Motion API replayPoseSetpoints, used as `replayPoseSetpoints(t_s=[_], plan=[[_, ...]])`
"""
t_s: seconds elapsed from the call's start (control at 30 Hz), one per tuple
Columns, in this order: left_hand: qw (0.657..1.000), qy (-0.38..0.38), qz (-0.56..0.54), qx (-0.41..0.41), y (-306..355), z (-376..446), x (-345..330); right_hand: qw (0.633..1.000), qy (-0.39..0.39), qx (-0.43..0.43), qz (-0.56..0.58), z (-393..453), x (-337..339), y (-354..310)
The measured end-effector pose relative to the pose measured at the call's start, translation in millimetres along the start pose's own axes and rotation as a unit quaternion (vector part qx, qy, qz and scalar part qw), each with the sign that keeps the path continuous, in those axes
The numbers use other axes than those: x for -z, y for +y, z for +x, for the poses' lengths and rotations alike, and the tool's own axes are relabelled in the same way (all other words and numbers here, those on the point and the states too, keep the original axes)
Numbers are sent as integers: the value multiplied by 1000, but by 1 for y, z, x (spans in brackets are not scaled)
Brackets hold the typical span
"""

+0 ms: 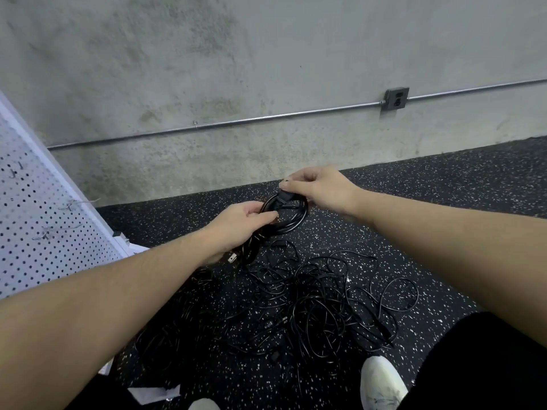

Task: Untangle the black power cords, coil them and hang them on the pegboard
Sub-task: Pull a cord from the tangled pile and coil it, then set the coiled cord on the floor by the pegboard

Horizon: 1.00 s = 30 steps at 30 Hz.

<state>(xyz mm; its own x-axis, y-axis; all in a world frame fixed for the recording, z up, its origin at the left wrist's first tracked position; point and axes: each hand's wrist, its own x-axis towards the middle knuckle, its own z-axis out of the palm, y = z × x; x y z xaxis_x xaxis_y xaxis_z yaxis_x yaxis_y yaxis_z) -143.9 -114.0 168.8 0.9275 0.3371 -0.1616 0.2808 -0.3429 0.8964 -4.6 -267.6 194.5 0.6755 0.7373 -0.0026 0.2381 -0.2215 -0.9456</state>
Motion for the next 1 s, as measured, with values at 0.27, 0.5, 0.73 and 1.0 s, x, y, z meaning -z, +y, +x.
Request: replayPoseSetpoints(t_s=[0.27,0.5,0.73,1.0], plan=[[991,79,-48,97,-30,-20,40,999,-5,-1,-34,9,-24,-9],[980,136,3,146,-73,-35,77,965,-136,5,-223,11,-65,2],[968,113,113,192,-123,-21,100,918,-256,7,-304,37,-117,15],[947,46,223,228,-208,4,123,872,-352,-21,-341,81,-171,69]])
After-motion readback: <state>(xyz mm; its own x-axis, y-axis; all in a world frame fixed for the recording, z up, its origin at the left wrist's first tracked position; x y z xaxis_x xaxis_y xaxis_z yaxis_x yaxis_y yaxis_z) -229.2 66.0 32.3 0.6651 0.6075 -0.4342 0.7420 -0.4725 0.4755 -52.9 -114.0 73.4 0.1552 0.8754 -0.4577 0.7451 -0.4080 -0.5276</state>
